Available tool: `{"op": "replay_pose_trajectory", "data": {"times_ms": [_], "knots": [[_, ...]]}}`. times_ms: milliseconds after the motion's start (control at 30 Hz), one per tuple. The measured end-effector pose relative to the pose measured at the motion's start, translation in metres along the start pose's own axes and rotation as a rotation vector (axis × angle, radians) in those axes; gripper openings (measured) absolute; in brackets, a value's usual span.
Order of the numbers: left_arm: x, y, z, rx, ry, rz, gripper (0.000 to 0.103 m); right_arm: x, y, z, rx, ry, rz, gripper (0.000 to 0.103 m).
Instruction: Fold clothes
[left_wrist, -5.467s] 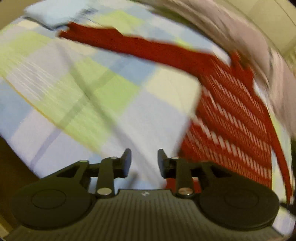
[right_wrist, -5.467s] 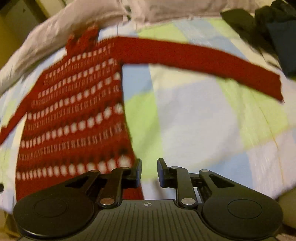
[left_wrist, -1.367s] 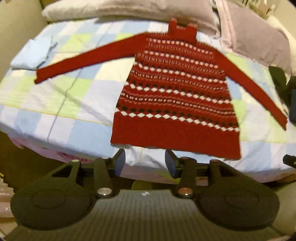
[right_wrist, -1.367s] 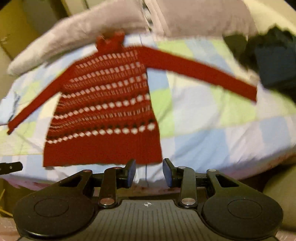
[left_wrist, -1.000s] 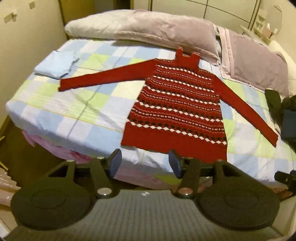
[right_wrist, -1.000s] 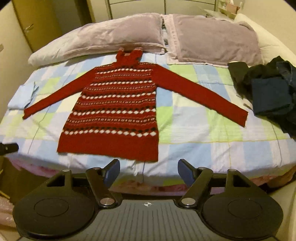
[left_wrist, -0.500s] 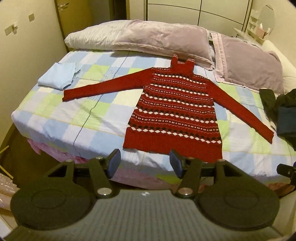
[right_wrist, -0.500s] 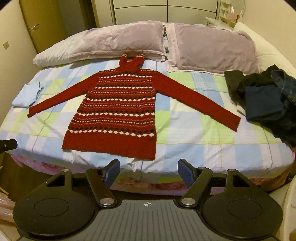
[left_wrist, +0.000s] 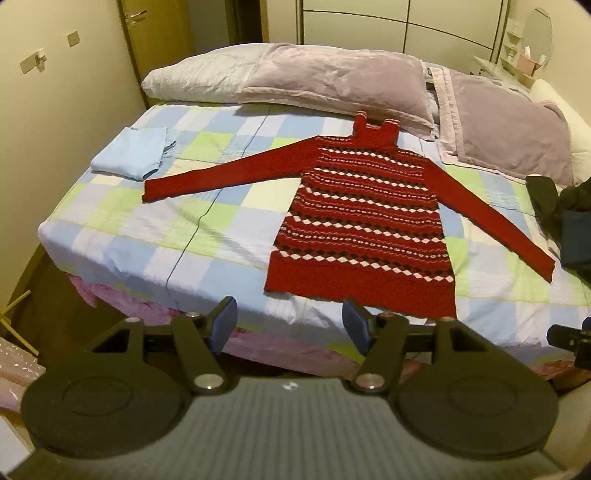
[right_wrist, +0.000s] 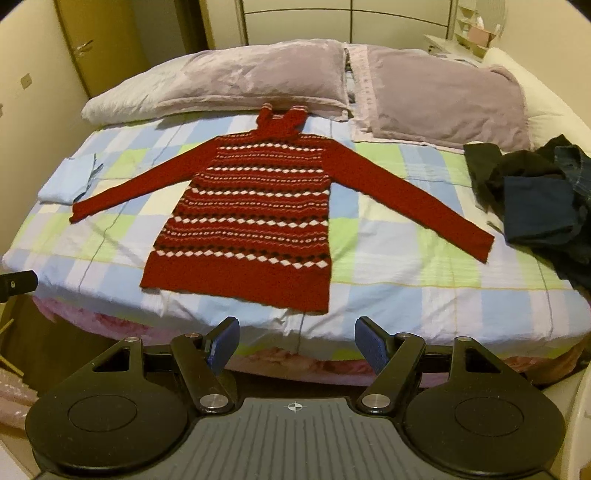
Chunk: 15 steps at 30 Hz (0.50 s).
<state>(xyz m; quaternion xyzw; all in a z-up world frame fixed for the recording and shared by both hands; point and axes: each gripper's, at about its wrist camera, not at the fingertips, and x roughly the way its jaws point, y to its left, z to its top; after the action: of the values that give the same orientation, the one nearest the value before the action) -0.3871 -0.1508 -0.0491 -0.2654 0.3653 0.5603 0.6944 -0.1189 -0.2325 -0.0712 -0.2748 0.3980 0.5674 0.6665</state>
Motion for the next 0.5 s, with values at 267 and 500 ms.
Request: {"op": "replay_pose_trajectory", "data": {"times_ms": [267,500], "knots": [[-0.005,0.013,-0.011,-0.010,0.010,0.004,0.059,0.000,0.014,-0.007,-0.024,0.005,0.011,0.072],[-0.008,0.005,-0.014,0.020,0.008,-0.025,0.060,-0.004,0.012,-0.013,-0.008,0.002,-0.003,0.072]]}}
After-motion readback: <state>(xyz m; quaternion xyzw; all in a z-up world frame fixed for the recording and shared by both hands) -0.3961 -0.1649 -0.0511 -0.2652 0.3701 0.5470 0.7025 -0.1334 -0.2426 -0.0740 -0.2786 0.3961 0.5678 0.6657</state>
